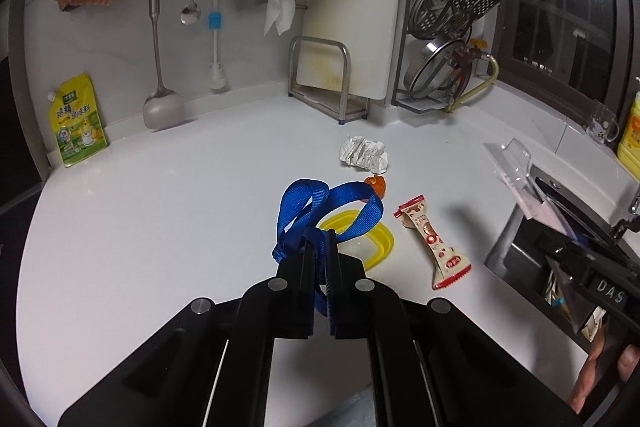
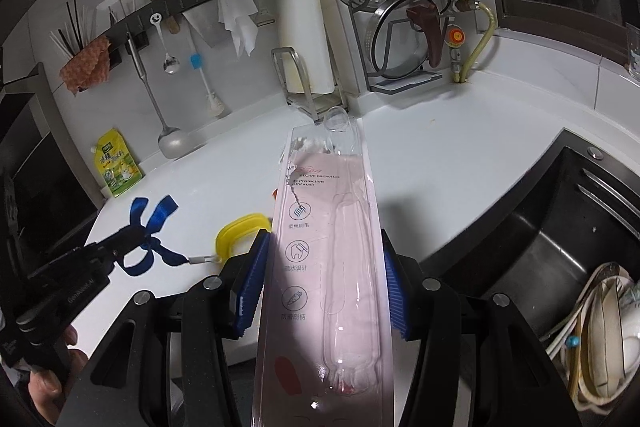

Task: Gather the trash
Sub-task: 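Carry the blue lanyard and pink package over the grey bin with both tools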

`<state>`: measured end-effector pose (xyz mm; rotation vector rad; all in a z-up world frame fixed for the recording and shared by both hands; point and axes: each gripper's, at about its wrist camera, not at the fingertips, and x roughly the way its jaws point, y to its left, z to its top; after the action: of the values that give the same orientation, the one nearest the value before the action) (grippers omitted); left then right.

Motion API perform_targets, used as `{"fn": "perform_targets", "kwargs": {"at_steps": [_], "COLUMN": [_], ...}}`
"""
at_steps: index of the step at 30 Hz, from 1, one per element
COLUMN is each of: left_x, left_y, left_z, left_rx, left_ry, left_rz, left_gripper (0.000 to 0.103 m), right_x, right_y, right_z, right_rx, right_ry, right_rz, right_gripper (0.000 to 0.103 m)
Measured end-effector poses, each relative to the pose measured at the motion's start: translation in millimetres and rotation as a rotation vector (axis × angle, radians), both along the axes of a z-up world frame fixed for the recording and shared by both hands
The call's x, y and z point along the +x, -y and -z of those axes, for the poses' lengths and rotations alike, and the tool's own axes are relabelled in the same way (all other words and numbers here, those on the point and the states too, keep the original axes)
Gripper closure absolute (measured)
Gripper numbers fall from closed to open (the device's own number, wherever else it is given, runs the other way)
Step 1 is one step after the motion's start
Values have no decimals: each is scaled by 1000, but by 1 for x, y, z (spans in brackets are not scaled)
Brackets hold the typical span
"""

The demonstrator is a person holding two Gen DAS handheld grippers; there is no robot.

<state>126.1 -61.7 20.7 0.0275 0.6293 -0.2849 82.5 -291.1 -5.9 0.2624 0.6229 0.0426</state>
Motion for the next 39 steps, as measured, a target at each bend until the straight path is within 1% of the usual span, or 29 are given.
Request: {"fn": "perform_targets", "kwargs": {"at_steps": [4,8,15,25,30,32,39], "left_x": [-23,-46,-89,-142,-165,-172,-188], "left_y": [-9,-16,-28,-33,-30,-28,-21], "left_z": [-9,-9,-3,11,18,21,36], "left_rx": [-2,1,-4,5,19,21,25], "left_ry": [19,25,18,9,7,5,-20], "left_rz": [8,14,14,20,34,40,45], "left_gripper": [98,98,98,98,98,98,98], "right_x": [-23,-45,-88,-147,-168,-174,-189], "right_y": [-12,-21,-38,-60,-71,-73,-80], "right_z": [3,6,11,17,24,27,44], "right_rx": [6,15,20,29,11,19,13], "right_ry": [-4,-6,-8,-11,-15,-21,-53], "right_rz": [2,8,13,-6,-17,-22,-38], "right_gripper": [53,53,53,53,53,53,53]}}
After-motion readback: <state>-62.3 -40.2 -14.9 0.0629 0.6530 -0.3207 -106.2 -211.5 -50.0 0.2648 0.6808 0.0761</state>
